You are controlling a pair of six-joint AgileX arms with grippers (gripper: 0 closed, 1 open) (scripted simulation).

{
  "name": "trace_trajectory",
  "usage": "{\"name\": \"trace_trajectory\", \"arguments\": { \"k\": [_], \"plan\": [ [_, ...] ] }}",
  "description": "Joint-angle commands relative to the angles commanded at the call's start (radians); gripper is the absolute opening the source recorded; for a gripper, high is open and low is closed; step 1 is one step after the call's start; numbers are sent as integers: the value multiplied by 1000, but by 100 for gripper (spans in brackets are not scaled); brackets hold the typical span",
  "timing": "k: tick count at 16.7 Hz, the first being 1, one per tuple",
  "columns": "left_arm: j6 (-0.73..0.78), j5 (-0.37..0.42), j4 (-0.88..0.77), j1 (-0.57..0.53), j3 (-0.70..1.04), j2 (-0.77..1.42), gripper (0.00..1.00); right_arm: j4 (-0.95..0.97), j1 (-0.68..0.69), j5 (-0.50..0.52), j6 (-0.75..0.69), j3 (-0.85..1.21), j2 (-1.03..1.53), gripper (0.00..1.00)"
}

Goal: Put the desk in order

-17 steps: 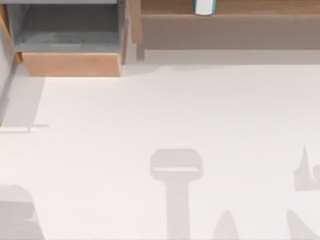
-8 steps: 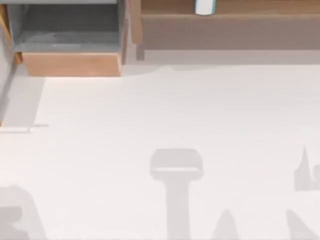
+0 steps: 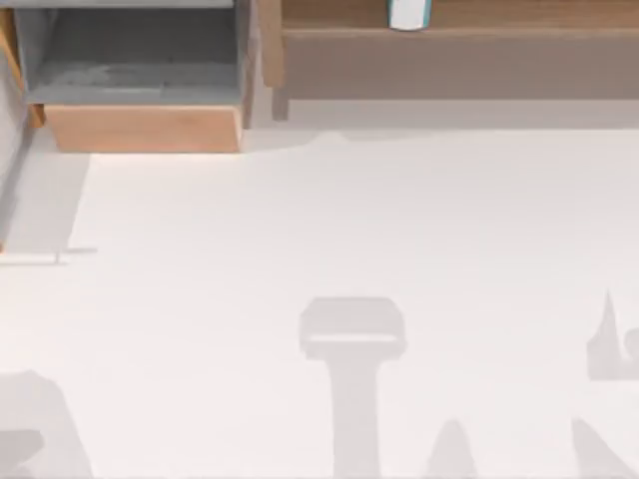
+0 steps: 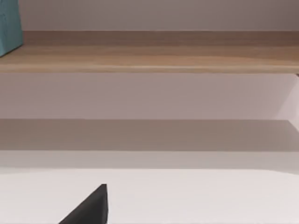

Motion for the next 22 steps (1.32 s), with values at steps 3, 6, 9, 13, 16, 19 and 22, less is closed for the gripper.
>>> {"name": "trace_trajectory", "arguments": {
  "k": [3, 6, 9, 13, 16, 19, 22],
  "plan": [
    [-1, 5, -4, -1, -18, 12, 0, 0, 0, 0, 0, 0, 0, 100],
    [-1, 5, -4, -1, -18, 12, 0, 0, 0, 0, 0, 0, 0, 100],
    [-1, 5, -4, -1, -18, 12, 23, 0, 0, 0, 0, 0, 0, 100],
    [-1, 5, -4, -1, -18, 12, 53, 0, 0, 0, 0, 0, 0, 100],
    [-1, 5, -4, -1, -18, 12, 75, 0, 0, 0, 0, 0, 0, 100],
    [-1, 5, -4, -1, -18, 12, 98, 0, 0, 0, 0, 0, 0, 100],
    [-1, 5, -4, -1, -18, 12, 100, 0, 0, 0, 0, 0, 0, 100]
  ]
}}
